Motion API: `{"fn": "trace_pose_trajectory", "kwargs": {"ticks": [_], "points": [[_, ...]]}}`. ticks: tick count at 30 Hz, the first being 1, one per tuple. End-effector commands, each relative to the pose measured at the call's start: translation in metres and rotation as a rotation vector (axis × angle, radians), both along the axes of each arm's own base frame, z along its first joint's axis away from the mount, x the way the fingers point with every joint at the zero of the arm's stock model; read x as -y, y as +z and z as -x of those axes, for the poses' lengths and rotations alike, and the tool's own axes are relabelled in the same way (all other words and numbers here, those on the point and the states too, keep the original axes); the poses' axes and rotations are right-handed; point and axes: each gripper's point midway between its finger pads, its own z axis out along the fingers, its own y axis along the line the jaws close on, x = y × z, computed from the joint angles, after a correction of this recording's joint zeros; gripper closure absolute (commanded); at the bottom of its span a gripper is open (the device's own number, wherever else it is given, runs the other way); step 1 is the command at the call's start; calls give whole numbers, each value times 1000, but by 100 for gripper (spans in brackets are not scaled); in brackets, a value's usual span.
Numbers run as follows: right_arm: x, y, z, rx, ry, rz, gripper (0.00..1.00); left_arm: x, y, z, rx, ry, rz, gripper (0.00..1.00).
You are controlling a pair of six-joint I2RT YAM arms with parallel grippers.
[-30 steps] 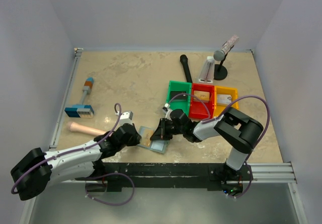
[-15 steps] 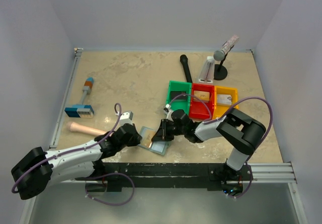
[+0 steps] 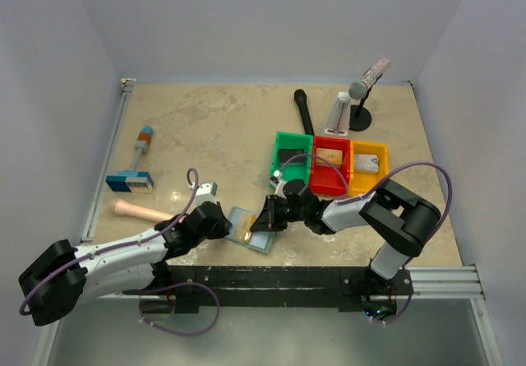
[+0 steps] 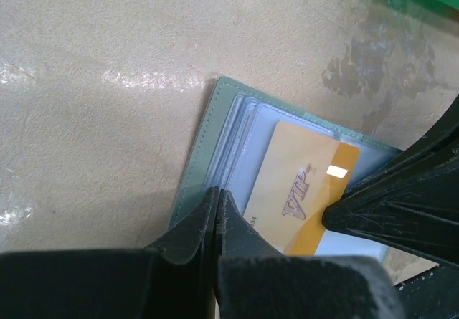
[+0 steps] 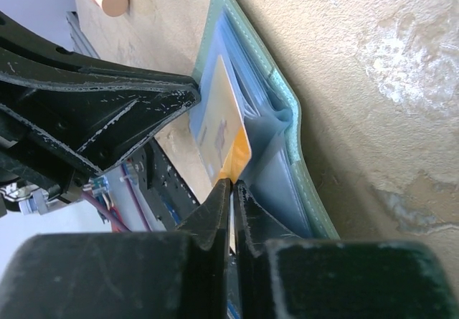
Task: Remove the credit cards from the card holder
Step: Remove the credit card from the card holder.
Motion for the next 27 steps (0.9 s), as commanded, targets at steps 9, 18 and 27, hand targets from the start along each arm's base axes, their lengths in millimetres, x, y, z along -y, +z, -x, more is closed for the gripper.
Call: {"fn": "trace_pose_trajectory", "kwargs": {"ticks": [9, 18, 27], "points": [[-13, 11, -5, -10, -4, -82, 58, -14, -32, 25, -118, -53, -94, 100], [-12, 4, -9, -29, -28, -49, 55, -14, -34, 26, -117, -55, -86, 100], [-18, 16, -13, -3, -42, -149, 60, -13, -39, 29, -133, -56, -78, 100]]}}
